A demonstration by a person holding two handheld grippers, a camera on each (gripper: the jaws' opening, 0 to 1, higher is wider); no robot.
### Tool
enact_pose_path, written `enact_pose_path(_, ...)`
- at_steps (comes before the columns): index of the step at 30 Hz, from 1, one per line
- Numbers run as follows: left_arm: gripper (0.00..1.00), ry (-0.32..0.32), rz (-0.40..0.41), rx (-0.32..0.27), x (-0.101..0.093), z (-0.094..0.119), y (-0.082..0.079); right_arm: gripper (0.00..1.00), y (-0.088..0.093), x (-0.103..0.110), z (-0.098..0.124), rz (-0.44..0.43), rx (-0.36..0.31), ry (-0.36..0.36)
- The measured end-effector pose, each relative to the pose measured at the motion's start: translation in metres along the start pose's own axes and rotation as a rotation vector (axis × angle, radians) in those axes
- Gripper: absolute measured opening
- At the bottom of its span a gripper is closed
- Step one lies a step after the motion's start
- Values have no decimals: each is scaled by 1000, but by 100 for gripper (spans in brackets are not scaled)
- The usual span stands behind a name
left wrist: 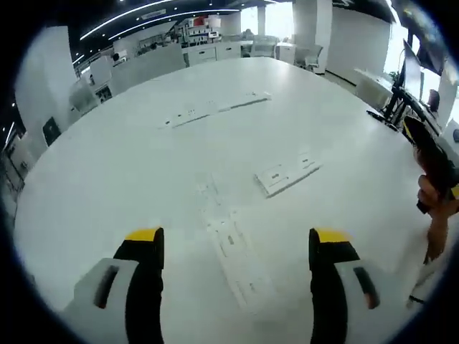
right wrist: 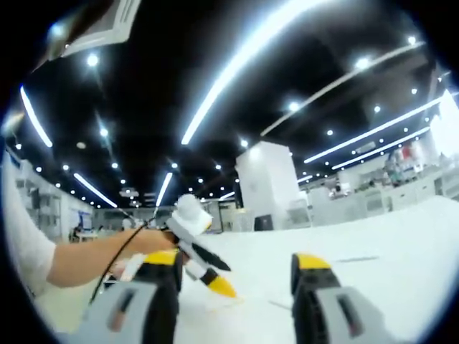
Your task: Locate the socket holder cover, grip the socket holder cover, clip it into the socket holder slot.
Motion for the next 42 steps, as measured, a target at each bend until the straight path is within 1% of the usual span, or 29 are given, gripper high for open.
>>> enact_pose_path(1, 91, 0, -1, -35, 2, 2, -1, 61, 0, 0, 0, -1, -2, 3)
enact_pose_path(2, 91, 11, -15, -62, 2, 5, -1, 61, 1, -1, 0, 3, -1, 7)
enact_pose_path(3, 91, 21, -2, -59, 6, 5, -1, 61, 1, -1, 0, 6, 3, 10)
enact_pose_path(5, 95, 35, -26, -120, 12, 5, -5, 61, 3, -3, -1, 11, 11, 15)
enact_pose_path(7, 94, 46, -16, -135, 19, 7, -5, 61, 4, -3, -1, 13, 15, 17)
enact_pose_path(8, 95, 55, -27, -165, 21, 6, -7, 61, 4, -3, -1, 15, 19, 18)
enact_pose_path(10, 95, 69, -9, -231, 32, 8, -8, 61, 5, -6, -1, 24, 24, 27)
enact_pose_path(12, 95, 86, 3, -272, 37, 8, -9, 61, 6, -8, -2, 25, 28, 34)
enact_pose_path(13, 95, 96, -6, -288, 39, 8, -10, 61, 6, -10, -1, 18, 26, 37)
enact_pose_path(15, 95, 131, -31, -344, 36, 9, -13, 61, 6, -12, -1, -4, 21, 35)
enact_pose_path(17, 93, 156, -44, -357, 35, 9, -15, 61, 6, -13, 0, -8, 18, 42)
enact_pose_path(18, 92, 172, -51, -385, 35, 10, -17, 61, 7, -16, 0, -8, 19, 53)
enact_pose_path(19, 90, 212, -73, -424, 32, 12, -20, 61, 7, -18, 0, -12, 18, 55)
enact_pose_path(21, 85, 246, -95, -475, 31, 15, -22, 61, 6, -20, 0, -39, 10, 54)
enact_pose_path(22, 84, 258, -76, -527, 31, 19, -24, 61, 5, -23, 0, -64, 0, 52)
enact_pose_path(23, 85, 277, -76, -567, 31, 23, -26, 61, 5, -25, 0, -75, -4, 53)
enact_pose_path(24, 85, 283, -74, -581, 31, 24, -26, 61, 5, -25, 0, -77, -6, 54)
enact_pose_path(25, 85, 312, -68, -643, 31, 29, -29, 61, 4, -28, 1, -81, -9, 60)
enact_pose_path(28, 87, 354, -99, -740, 30, 36, -33, 61, 4, -30, 1, -84, -12, 72)
enact_pose_path(31, 93, 375, -131, -771, 30, 37, -32, 61, 3, -33, 1, -83, -17, 82)
enact_pose_path(33, 91, 368, -165, -789, 31, 37, -30, 61, 3, -35, 1, -82, -19, 88)
enact_pose_path(34, 88, 349, -211, -813, 32, 38, -31, 61, 3, -35, 1, -80, -20, 91)
enact_pose_path(35, 85, 334, -231, -825, 33, 39, -30, 61, 3, -36, 1, -80, -20, 92)
enact_pose_path(36, 83, 346, -230, -841, 32, 39, -28, 61, 3, -36, 1, -76, -19, 96)
enact_pose_path(37, 83, 381, -231, -863, 30, 41, -27, 61, 3, -37, 1, -74, -19, 99)
enact_pose_path(38, 85, 403, -230, -883, 28, 41, -27, 60, 3, -37, 1, -73, -19, 102)
enact_pose_path(39, 87, 440, -219, -921, 26, 43, -26, 60, 3, -38, 1, -72, -20, 106)
enact_pose_path(40, 91, 464, -217, -934, 24, 43, -25, 60, 3, -38, 1, -71, -20, 109)
enact_pose_path(42, 95, 471, -234, -932, 23, 40, -21, 60, 3, -39, 1, -69, -21, 115)
Point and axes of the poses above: the point that each gripper's makers call its tool centre point, and the gripper's own axes: z roughly backward along the fingers, x roughly to its left, y roughly out of its underside, the point moved 7 cm from there along z, roughly backward along the fingers, and after that the axes turned 1 degree about y, right-handed, at the moved point
